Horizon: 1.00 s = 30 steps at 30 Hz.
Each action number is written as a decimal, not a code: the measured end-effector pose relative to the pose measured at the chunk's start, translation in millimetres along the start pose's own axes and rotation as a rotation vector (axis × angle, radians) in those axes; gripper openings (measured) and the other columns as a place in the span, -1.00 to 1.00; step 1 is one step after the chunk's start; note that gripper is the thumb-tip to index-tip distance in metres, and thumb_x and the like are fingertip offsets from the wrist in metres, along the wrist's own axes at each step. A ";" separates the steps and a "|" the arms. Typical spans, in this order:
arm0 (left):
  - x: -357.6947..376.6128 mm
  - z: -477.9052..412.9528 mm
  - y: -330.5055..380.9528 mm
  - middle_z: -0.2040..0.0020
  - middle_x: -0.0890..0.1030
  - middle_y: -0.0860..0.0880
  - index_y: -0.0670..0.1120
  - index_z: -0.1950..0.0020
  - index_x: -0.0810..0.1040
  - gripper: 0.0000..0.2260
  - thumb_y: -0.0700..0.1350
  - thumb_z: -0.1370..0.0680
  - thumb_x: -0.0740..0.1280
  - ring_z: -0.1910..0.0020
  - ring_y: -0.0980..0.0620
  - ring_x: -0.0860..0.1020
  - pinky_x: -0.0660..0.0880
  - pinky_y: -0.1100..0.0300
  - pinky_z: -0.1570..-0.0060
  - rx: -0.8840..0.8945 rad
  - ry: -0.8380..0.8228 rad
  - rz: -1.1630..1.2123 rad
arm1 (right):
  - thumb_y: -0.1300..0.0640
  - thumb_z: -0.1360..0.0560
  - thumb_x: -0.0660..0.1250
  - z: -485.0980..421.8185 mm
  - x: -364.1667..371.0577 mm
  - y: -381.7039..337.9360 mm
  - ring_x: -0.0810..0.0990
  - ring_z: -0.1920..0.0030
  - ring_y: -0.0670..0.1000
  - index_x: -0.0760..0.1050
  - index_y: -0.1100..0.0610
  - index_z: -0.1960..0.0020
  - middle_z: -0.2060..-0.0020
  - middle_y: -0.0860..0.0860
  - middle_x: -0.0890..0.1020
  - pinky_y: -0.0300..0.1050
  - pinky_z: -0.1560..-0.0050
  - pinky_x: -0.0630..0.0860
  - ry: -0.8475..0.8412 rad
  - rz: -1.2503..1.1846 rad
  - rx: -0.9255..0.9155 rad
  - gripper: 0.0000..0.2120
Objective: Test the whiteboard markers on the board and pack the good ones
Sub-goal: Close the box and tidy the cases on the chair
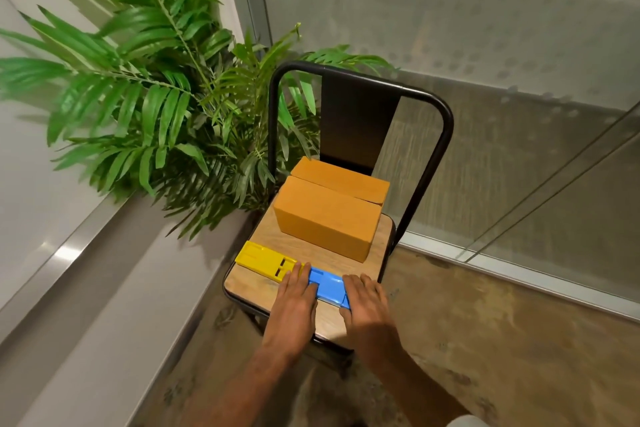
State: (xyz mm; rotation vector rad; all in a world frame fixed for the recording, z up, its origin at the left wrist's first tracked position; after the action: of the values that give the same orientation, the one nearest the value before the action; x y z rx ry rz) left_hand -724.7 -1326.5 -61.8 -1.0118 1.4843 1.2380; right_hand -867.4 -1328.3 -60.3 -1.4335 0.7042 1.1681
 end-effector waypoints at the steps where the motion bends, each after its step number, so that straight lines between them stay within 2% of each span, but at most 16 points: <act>1: -0.1 -0.6 0.3 -0.43 0.52 -0.20 -0.13 -0.13 0.69 -0.72 -0.25 -0.43 0.54 -0.47 -0.19 0.44 0.17 -0.01 -0.54 0.003 0.021 0.002 | 0.23 -0.34 0.59 0.4 0.4 0.3 0.57 -0.27 0.19 0.49 0.23 -0.35 -0.22 0.15 0.62 0.23 -0.33 0.47 0.039 -0.001 -0.020 -0.38; 3: -1.8 -1.6 2.6 -0.44 0.52 -0.20 -0.13 -0.10 0.69 -0.76 -0.26 -0.44 0.53 -0.48 -0.18 0.42 0.12 0.01 -0.57 0.011 0.039 0.020 | 0.27 -0.29 0.62 1.6 -2.5 -1.4 0.61 -0.21 0.19 0.52 0.27 -0.32 -0.17 0.20 0.64 0.23 -0.23 0.53 0.090 -0.003 -0.050 -0.37; 5: -5.2 -1.5 6.2 -0.45 0.51 -0.21 -0.13 -0.10 0.69 -0.77 -0.27 -0.46 0.51 -0.50 -0.19 0.41 0.16 -0.05 -0.53 0.016 0.046 0.035 | 0.29 -0.29 0.62 4.1 -5.7 -2.0 0.61 -0.20 0.22 0.54 0.29 -0.32 -0.16 0.23 0.64 0.24 -0.20 0.55 0.121 0.022 -0.047 -0.37; 9: -16.2 2.0 15.9 -0.50 0.44 -0.19 -0.12 -0.17 0.66 -0.78 -0.23 -0.53 0.46 -0.54 -0.16 0.33 0.06 -0.08 -0.53 0.026 0.064 0.052 | 0.36 -0.31 0.57 9.6 -17.0 -1.6 0.57 -0.23 0.23 0.50 0.27 -0.36 -0.19 0.23 0.60 0.26 -0.23 0.52 0.160 0.071 -0.057 -0.36; 15: -53.1 6.3 29.2 -0.47 0.48 -0.20 -0.17 -0.19 0.66 -0.75 -0.26 -0.51 0.48 -0.51 -0.18 0.38 0.18 -0.11 -0.50 0.026 0.147 0.109 | 0.38 -0.09 0.64 11.1 -46.5 -10.4 0.53 -0.26 0.20 0.45 0.13 -0.39 -0.23 0.15 0.57 0.19 -0.31 0.50 0.079 0.141 -0.009 -0.10; 20: -85.3 22.0 29.5 -0.50 0.45 -0.17 -0.15 -0.22 0.63 -0.75 -0.26 -0.54 0.45 -0.56 -0.11 0.30 0.14 -0.05 -0.56 0.008 0.223 0.147 | 0.40 -0.25 0.52 21.5 -77.2 -33.0 0.43 -0.38 0.21 0.34 0.12 -0.49 -0.35 0.16 0.48 0.23 -0.38 0.42 0.088 0.152 -0.112 -0.15; 26: -134.6 61.3 23.4 -0.48 0.47 -0.16 -0.13 -0.22 0.61 -0.72 -0.28 -0.52 0.47 -0.54 -0.07 0.33 0.04 0.08 -0.59 -0.059 0.343 0.124 | 0.42 -0.17 0.54 38.9 -113.2 -81.1 0.43 -0.36 0.22 0.33 0.16 -0.46 -0.34 0.19 0.47 0.23 -0.39 0.40 0.123 0.151 -0.299 -0.09; 30: -168.0 101.4 5.1 -0.51 0.44 -0.14 -0.13 -0.29 0.59 -0.69 -0.24 -0.56 0.45 -0.53 -0.02 0.34 0.27 -0.03 -0.53 -0.121 0.424 0.143 | 0.40 -0.17 0.59 56.5 -125.4 -126.7 0.48 -0.35 0.25 0.43 0.18 -0.43 -0.33 0.22 0.51 0.26 -0.35 0.44 0.141 0.136 -0.379 -0.15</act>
State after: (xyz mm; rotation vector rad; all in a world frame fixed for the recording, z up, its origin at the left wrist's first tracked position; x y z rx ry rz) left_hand -675.6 -1220.3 95.7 -1.3290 1.8487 1.2779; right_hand -810.6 -1269.1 107.7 -1.8205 0.7117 1.3682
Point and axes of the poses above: each hand's wrist, its own z-axis away from the middle knuckle, its own x-axis out of the palm, y = z × x, the point moved 7 cm from there along -z, towards the middle knuckle
